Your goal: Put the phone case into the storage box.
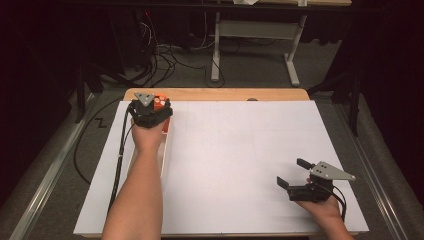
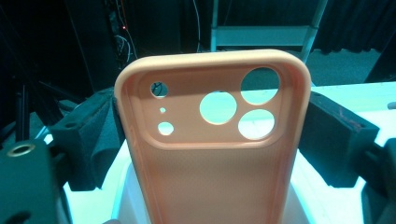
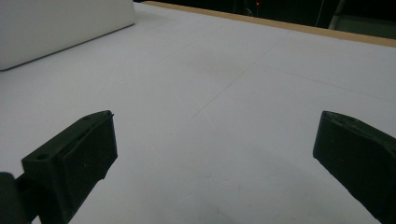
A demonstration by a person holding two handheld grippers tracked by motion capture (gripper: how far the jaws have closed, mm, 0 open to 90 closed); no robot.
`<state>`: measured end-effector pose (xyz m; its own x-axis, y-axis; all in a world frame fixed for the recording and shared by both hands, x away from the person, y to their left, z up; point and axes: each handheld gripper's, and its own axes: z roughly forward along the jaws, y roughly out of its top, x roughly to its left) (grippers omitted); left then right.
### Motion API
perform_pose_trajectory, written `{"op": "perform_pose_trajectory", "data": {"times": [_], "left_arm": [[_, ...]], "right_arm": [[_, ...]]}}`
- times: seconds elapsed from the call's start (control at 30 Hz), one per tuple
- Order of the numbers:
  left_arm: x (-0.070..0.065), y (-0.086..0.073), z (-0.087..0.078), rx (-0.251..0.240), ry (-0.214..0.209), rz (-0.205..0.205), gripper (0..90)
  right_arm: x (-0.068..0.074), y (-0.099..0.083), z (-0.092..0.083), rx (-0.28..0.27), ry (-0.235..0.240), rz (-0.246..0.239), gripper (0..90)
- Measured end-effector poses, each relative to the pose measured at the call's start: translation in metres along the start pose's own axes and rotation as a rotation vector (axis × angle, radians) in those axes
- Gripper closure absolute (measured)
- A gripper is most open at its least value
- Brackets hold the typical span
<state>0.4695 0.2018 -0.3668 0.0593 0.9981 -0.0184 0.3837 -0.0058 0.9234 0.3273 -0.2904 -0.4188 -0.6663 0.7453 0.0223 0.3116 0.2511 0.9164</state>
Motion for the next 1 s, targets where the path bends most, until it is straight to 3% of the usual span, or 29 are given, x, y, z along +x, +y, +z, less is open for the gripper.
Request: {"op": "perform_pose_trajectory", "data": {"times": [0.1, 0.17, 0.2, 1.0], "left_arm": [[0.0, 0.0, 0.0, 0.001, -0.009, -0.013, 14.5], [0.0, 0.001, 0.001, 0.003, -0.033, -0.027, 2.0], [-0.001, 0.001, 0.001, 0.002, -0.036, -0.026, 0.2], [-0.003, 0.006, -0.012, -0.029, -0.108, -0.027, 0.1]], "right_arm": [[0.0, 0.0, 0.0, 0.001, -0.001, 0.0, 0.2], [0.0, 0.0, 0.0, 0.0, 0.0, 0.001, 0.2], [0.0, 0.0, 0.0, -0.001, 0.0, 0.001, 0.2], [0.001, 0.001, -0.001, -0.009, -0.002, -0.006, 0.2]]}}
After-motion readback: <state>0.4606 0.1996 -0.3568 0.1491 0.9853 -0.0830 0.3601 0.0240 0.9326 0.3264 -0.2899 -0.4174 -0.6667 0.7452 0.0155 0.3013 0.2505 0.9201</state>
